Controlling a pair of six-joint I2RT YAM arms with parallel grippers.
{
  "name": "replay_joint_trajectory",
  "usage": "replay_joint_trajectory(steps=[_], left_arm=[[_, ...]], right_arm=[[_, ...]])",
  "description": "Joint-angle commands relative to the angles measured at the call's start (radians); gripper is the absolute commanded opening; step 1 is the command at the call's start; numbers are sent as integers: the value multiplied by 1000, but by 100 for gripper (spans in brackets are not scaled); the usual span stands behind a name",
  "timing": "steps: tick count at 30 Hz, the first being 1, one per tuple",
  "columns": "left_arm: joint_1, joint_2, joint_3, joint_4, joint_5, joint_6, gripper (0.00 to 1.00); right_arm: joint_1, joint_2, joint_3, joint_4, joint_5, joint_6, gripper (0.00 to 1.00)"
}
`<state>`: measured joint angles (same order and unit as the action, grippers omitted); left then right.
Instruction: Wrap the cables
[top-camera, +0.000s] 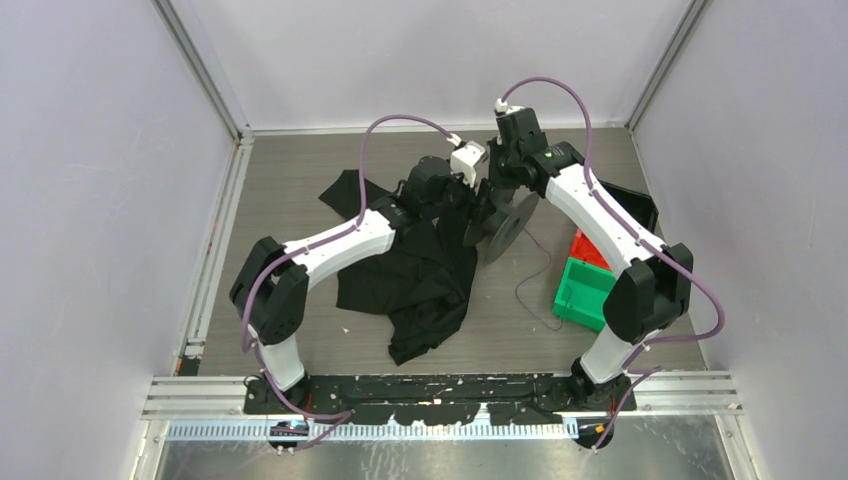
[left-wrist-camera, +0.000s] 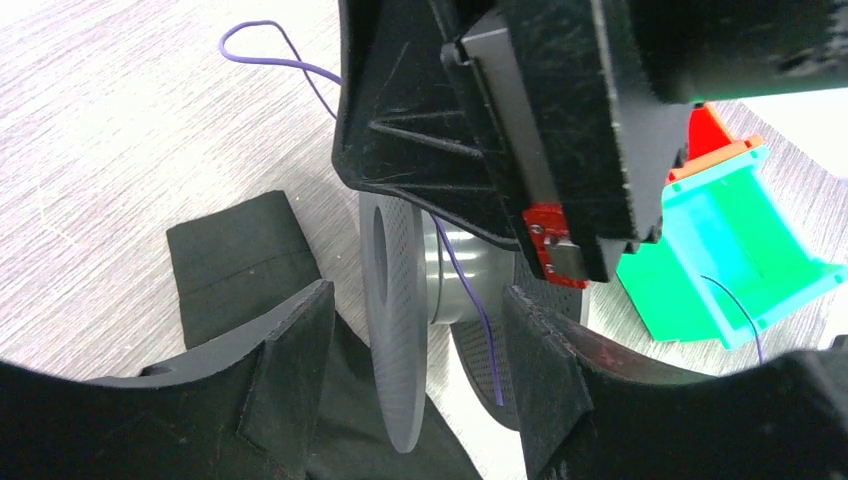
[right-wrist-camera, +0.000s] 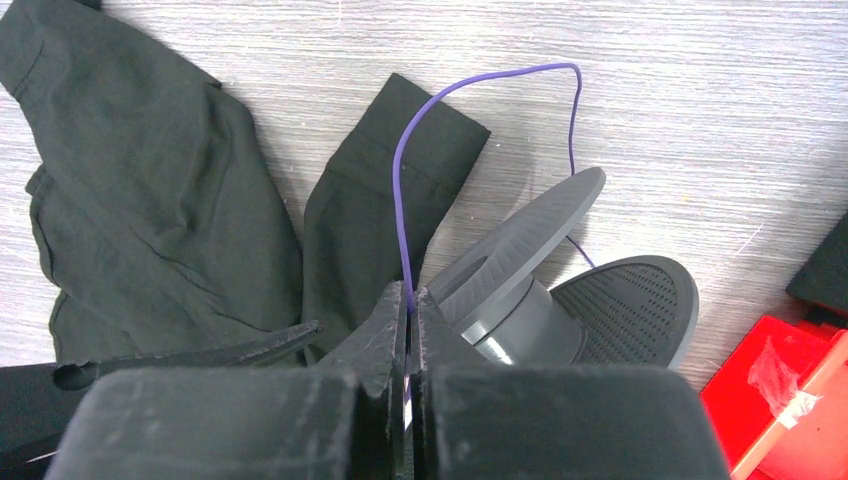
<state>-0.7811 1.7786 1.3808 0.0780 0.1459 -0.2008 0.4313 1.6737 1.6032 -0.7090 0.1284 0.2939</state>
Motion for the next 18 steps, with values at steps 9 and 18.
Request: replay_joint_trajectory(steps=[9,18], left_arm=[[-1,-59,-27,60,-59,10,60],[-1,-39,-10,48,-43,-2,61]], right_arm=[[7,-250,-257,265,-37,-96,0],[7,-341,-366,378,-42,-150,0]])
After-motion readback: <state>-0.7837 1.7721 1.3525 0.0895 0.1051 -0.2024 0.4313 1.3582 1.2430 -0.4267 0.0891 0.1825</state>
